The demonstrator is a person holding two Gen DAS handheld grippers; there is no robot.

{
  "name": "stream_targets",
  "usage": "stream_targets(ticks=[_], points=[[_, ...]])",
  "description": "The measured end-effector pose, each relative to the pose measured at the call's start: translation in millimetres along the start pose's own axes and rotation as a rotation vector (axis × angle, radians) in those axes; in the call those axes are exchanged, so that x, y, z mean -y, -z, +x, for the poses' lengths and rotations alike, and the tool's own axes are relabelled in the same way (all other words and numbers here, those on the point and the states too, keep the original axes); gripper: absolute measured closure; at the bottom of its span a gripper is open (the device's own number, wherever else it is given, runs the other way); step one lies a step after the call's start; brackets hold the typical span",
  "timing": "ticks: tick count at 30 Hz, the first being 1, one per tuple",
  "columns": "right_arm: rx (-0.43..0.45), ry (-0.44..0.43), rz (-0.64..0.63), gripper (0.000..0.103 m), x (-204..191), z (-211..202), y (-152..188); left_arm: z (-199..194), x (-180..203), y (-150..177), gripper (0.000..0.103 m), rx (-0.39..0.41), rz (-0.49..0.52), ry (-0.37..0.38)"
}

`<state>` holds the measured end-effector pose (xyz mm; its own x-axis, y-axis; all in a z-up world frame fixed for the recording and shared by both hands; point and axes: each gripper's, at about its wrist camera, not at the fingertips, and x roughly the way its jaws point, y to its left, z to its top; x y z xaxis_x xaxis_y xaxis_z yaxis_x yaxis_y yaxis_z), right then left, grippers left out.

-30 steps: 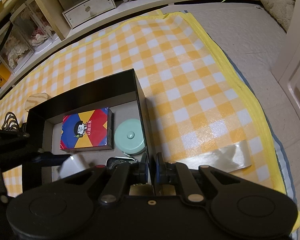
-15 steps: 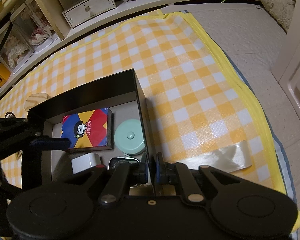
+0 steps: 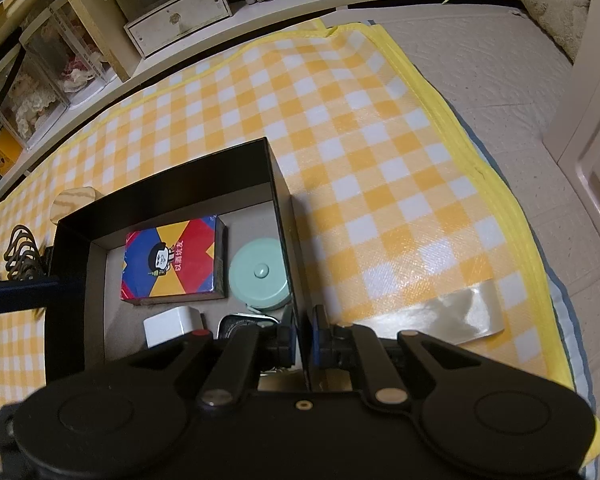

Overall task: Organize rigid objects
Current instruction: 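Open the left tool and lift it out of the box, then move the left tool to the coiled black cable and close on it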

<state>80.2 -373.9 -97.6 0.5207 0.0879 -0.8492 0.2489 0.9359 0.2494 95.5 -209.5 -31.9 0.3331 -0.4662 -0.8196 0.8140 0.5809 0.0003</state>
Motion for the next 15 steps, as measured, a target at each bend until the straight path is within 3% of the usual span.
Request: stream_targets(ticks=[12, 15], points=[[-0.001, -0.002, 0.005, 0.094, 0.6, 0.1, 0.5, -46.8, -2.8, 21.5, 0.000, 0.078, -0.166, -0.046], [-0.001, -0.002, 0.005, 0.094, 0.6, 0.1, 0.5, -57.5, -5.8, 25.8, 0.000, 0.103, -0.200, -0.057]])
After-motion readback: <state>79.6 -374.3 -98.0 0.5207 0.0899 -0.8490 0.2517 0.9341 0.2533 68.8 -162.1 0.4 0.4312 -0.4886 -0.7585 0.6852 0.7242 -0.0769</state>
